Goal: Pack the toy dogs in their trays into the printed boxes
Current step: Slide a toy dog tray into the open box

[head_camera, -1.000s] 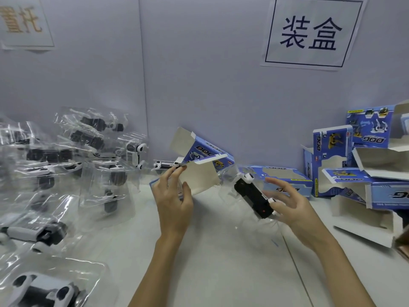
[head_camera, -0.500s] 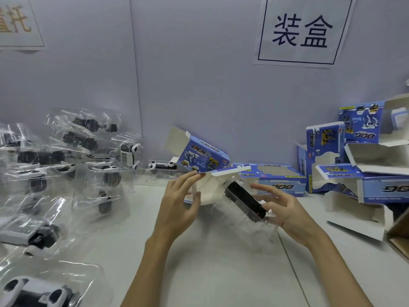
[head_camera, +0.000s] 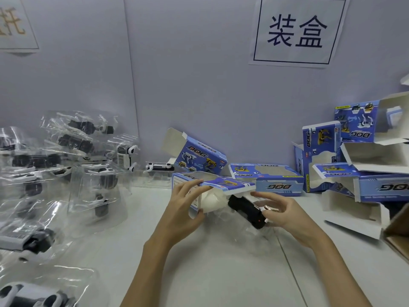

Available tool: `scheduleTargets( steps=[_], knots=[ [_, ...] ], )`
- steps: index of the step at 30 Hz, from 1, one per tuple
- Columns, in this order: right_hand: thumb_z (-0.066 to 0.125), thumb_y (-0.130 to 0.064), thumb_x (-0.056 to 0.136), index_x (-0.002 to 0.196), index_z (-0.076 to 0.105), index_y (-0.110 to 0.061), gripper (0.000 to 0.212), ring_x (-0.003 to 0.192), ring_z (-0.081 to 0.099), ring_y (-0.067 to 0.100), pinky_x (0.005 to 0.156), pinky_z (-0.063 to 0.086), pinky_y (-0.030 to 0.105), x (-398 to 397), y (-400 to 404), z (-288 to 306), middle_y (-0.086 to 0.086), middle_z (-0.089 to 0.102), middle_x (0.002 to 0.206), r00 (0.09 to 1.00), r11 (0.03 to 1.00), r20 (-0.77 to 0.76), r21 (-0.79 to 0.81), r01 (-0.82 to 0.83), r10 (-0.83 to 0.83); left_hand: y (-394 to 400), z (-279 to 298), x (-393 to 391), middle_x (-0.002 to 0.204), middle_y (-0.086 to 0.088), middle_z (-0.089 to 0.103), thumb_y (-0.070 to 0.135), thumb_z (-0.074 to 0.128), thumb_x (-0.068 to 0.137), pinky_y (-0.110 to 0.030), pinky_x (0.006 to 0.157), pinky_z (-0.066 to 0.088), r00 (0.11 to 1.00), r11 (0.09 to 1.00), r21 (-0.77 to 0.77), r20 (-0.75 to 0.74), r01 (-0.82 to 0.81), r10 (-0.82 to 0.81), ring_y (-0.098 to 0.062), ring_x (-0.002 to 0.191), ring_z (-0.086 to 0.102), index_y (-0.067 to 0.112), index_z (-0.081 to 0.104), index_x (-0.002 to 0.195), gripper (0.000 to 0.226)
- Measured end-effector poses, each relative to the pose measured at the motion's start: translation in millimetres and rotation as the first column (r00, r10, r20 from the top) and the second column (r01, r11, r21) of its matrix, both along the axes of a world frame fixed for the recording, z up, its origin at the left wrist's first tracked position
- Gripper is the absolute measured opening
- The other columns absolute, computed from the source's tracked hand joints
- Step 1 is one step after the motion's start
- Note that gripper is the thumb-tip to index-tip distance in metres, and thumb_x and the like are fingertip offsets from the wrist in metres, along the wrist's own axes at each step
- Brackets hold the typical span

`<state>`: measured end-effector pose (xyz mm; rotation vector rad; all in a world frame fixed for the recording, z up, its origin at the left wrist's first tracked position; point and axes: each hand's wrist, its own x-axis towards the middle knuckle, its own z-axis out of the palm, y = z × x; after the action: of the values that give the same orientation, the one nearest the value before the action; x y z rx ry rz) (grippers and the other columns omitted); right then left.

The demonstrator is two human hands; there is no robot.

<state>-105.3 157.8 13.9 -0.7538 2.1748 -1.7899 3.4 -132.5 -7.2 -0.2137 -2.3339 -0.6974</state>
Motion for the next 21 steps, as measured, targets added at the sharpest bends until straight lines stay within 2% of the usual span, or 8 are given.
scheduleTargets(
  steps=[3,6,8,10,13,16,18,21],
  knots=[
    [0.063,0.004,0.092,0.123,0.076,-0.029,0.047,0.101,0.076,0.02,0.075,0.064,0.041,0.0,-7.8,-3.1,0.006,0.078,0.115,0.997,0.997,0.035,-0.043,0.065,-0.064,4.5,1.4,1.2,0.156,0.014,0.044,0.006,0.075,0.083,-0.034,0.111,0.039,0.999,0.998,-0.065,0.032,0.01,-0.008,-0.02,0.14,0.035,0.037,0.057,0.144,0.071],
    [0.064,0.002,0.094,0.119,0.073,-0.024,0.037,0.098,0.076,0.022,0.088,0.063,0.055,0.6,-18.6,-5.3,0.007,0.079,0.108,0.99,0.991,0.039,-0.006,0.135,-0.135,8.8,4.1,3.0,0.154,0.017,0.045,0.009,0.074,0.083,-0.041,0.103,0.051,0.999,0.996,-0.086,0.04,0.009,-0.005,-0.02,0.139,0.036,0.042,0.058,0.144,0.071],
    [0.066,-0.001,0.093,0.121,0.068,-0.024,0.036,0.092,0.076,0.017,0.085,0.063,0.047,2.4,-27.6,-5.1,0.001,0.081,0.101,0.989,0.989,0.031,0.014,0.146,-0.146,12.8,6.2,3.8,0.153,0.02,0.045,0.011,0.072,0.083,-0.045,0.097,0.056,0.999,0.995,-0.098,0.028,0.018,-0.015,-0.019,0.139,0.036,0.043,0.058,0.142,0.069],
    [0.07,-0.004,0.094,0.126,0.059,-0.023,0.039,0.087,0.078,0.014,0.071,0.062,0.033,6.7,-41.2,-5.8,-0.001,0.08,0.098,0.976,0.976,0.067,-0.053,0.213,-0.209,17.4,8.4,4.9,0.152,0.023,0.045,0.016,0.068,0.083,-0.045,0.089,0.059,0.999,0.994,-0.107,0.007,0.032,-0.031,-0.018,0.138,0.037,0.045,0.058,0.141,0.065],
    [0.059,0.005,0.098,0.133,0.055,-0.017,0.041,0.096,0.071,0.032,0.089,0.057,0.041,10.8,-57.2,-6.1,0.016,0.072,0.112,0.933,0.891,0.141,-0.281,0.357,-0.33,26.0,10.8,5.1,0.149,0.028,0.046,0.034,0.058,0.083,-0.042,0.073,0.062,0.999,0.992,-0.129,-0.048,-0.011,0.005,-0.015,0.135,0.04,0.049,0.056,0.139,0.059],
    [0.05,0.006,0.101,0.135,0.059,-0.01,0.039,0.105,0.062,0.028,0.098,0.047,0.032,14.2,-55.5,-0.9,0.015,0.065,0.113,0.965,0.789,0.203,-0.559,0.254,-0.166,32.8,13.4,4.0,0.146,0.027,0.05,0.042,0.055,0.084,-0.032,0.077,0.06,0.99,0.998,-0.004,-0.126,-0.068,0.067,-0.01,0.133,0.045,0.047,0.057,0.141,0.057],
    [0.057,-0.006,0.105,0.13,0.066,-0.014,0.028,0.116,0.067,0.017,0.095,0.049,0.019,20.2,-55.2,6.6,0.0,0.074,0.119,0.982,0.842,0.084,-0.504,0.19,-0.172,31.5,16.5,3.9,0.144,0.027,0.052,0.036,0.056,0.084,-0.021,0.089,0.051,0.983,0.99,0.136,-0.172,-0.04,0.063,-0.01,0.132,0.046,0.047,0.056,0.142,0.059],
    [0.067,-0.03,0.1,0.128,0.068,-0.028,0.028,0.118,0.069,0.007,0.092,0.053,0.017,26.5,-61.0,8.0,-0.01,0.076,0.121,0.977,0.913,-0.065,-0.373,0.165,-0.203,28.6,19.7,3.5,0.142,0.024,0.055,0.017,0.059,0.081,-0.031,0.093,0.053,0.982,0.957,0.287,-0.187,0.034,0.021,-0.016,0.13,0.046,0.044,0.056,0.143,0.067]
  ],
)
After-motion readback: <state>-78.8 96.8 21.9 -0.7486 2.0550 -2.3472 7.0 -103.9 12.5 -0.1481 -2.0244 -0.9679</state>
